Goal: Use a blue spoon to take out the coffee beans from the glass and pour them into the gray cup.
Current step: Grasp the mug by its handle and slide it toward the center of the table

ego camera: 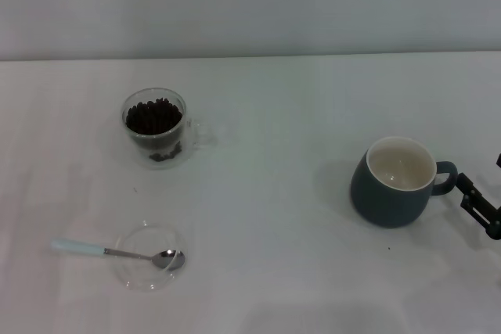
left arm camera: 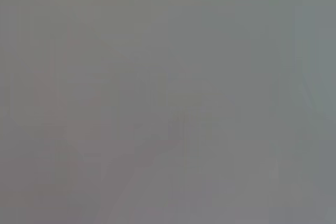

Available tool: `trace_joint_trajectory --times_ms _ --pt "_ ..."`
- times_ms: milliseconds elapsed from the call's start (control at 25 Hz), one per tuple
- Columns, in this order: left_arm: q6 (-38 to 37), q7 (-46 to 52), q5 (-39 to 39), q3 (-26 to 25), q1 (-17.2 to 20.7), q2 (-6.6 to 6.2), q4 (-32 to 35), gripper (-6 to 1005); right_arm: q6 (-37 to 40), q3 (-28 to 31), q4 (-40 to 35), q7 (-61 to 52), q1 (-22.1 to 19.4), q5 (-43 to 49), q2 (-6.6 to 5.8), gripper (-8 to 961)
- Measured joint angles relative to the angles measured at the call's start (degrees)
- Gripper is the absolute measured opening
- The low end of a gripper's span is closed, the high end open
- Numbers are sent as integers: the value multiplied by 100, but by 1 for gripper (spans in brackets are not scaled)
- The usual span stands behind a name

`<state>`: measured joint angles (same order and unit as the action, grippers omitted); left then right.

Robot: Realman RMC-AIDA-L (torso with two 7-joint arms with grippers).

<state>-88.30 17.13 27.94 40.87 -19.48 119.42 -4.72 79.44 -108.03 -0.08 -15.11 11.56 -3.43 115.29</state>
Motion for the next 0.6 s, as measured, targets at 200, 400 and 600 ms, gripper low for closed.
trace_joint_trajectory --times_ms 200,400,600 --pt "-24 1 0 0 0 -5 0 714 -106 -36 -95 0 7 68 9 691" --pt "-8 1 1 0 -17 -7 0 713 -420 -36 -223 0 10 136 10 677" --pt "3 1 1 0 -37 -7 -3 714 -657 -35 -356 0 37 142 19 663"
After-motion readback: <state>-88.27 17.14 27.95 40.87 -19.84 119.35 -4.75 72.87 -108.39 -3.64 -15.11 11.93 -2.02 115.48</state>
